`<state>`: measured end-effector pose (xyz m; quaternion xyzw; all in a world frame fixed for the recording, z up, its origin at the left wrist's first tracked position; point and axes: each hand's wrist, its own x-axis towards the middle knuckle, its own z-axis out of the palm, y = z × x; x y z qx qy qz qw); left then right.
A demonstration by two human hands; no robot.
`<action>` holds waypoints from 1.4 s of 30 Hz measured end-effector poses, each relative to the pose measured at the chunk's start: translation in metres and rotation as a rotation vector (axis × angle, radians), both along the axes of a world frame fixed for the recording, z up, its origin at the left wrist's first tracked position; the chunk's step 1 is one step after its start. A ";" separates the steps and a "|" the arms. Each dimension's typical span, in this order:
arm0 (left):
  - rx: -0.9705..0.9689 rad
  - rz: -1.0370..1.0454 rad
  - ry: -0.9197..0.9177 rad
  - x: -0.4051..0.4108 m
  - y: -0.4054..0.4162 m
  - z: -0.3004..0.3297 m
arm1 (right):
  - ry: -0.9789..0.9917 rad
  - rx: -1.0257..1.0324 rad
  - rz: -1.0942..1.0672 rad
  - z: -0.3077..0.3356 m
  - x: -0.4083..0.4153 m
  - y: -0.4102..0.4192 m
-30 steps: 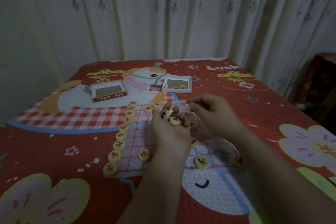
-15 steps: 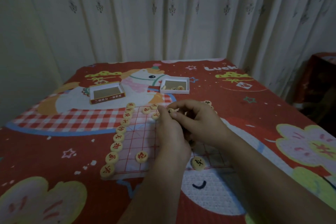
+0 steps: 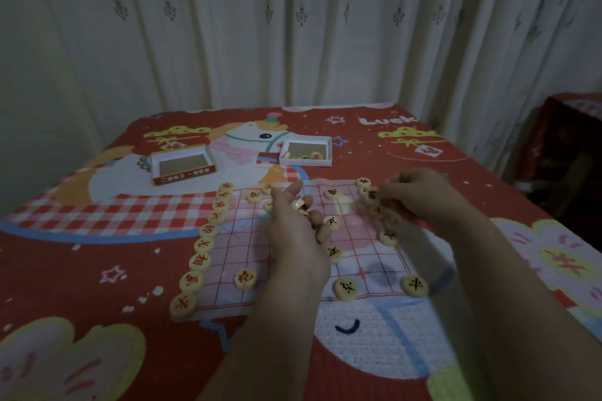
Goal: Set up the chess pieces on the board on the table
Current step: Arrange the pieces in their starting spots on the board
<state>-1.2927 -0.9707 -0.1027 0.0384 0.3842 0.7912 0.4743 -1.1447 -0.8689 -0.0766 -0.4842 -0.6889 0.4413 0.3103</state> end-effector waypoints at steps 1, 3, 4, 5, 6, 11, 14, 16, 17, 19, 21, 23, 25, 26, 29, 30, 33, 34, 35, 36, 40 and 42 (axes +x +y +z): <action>0.005 -0.002 -0.012 0.000 0.000 0.000 | -0.070 -0.023 -0.020 -0.002 0.009 0.005; 0.011 -0.007 -0.025 0.000 0.000 0.000 | -0.172 -0.057 -0.030 -0.006 0.021 0.014; 0.010 -0.007 -0.029 0.000 0.000 0.000 | -0.193 -0.081 -0.016 -0.007 0.024 0.017; 0.010 -0.007 -0.033 0.000 0.000 0.000 | -0.207 -0.102 0.001 -0.007 0.026 0.019; 0.013 -0.009 -0.039 0.000 0.000 -0.001 | -0.224 -0.115 0.016 -0.007 0.027 0.020; 0.007 -0.006 -0.061 0.001 0.000 -0.002 | -0.309 -0.111 0.054 -0.004 0.026 0.018; -0.001 -0.002 -0.059 0.001 0.002 -0.001 | -0.362 -0.107 0.073 -0.003 0.022 0.017; -0.003 0.000 -0.061 0.001 0.002 -0.002 | -0.382 -0.106 0.078 -0.003 0.021 0.017; -0.003 0.001 -0.064 0.001 0.002 -0.002 | -0.391 -0.106 0.081 -0.003 0.020 0.017; -0.001 0.002 -0.066 0.000 0.002 -0.002 | -0.405 -0.097 0.086 -0.004 0.020 0.017; -0.005 0.003 -0.064 0.000 0.002 -0.002 | -0.432 -0.069 0.086 -0.005 0.018 0.017; -0.008 0.005 -0.064 0.000 0.003 -0.003 | -0.447 -0.052 0.093 -0.006 0.018 0.017; -0.009 0.004 -0.064 0.000 0.003 -0.003 | -0.449 -0.064 0.123 -0.005 0.022 0.019; -0.007 0.003 -0.065 0.000 0.003 -0.003 | -0.460 -0.075 0.149 -0.004 0.024 0.019; -0.006 0.001 -0.061 0.000 0.002 -0.003 | -0.538 -0.090 0.227 -0.002 0.026 0.018; -0.008 0.001 -0.058 0.000 0.002 -0.003 | -0.563 -0.085 0.242 -0.002 0.026 0.018; -0.010 0.002 -0.057 0.000 0.003 -0.004 | -0.609 -0.069 0.257 -0.002 0.025 0.018; -0.007 0.000 -0.059 0.000 0.003 -0.004 | -0.602 -0.069 0.262 -0.001 0.026 0.017; -0.003 -0.001 -0.059 0.000 0.003 -0.004 | -0.581 -0.075 0.260 -0.001 0.027 0.017; 0.000 -0.001 -0.058 0.000 0.003 -0.004 | -0.553 -0.080 0.246 0.000 0.028 0.017; -0.010 0.002 -0.053 0.001 0.003 -0.003 | -0.599 0.004 0.140 -0.004 0.020 0.017; -0.013 0.004 -0.053 0.001 0.002 -0.003 | -0.665 0.046 0.121 -0.007 0.015 0.017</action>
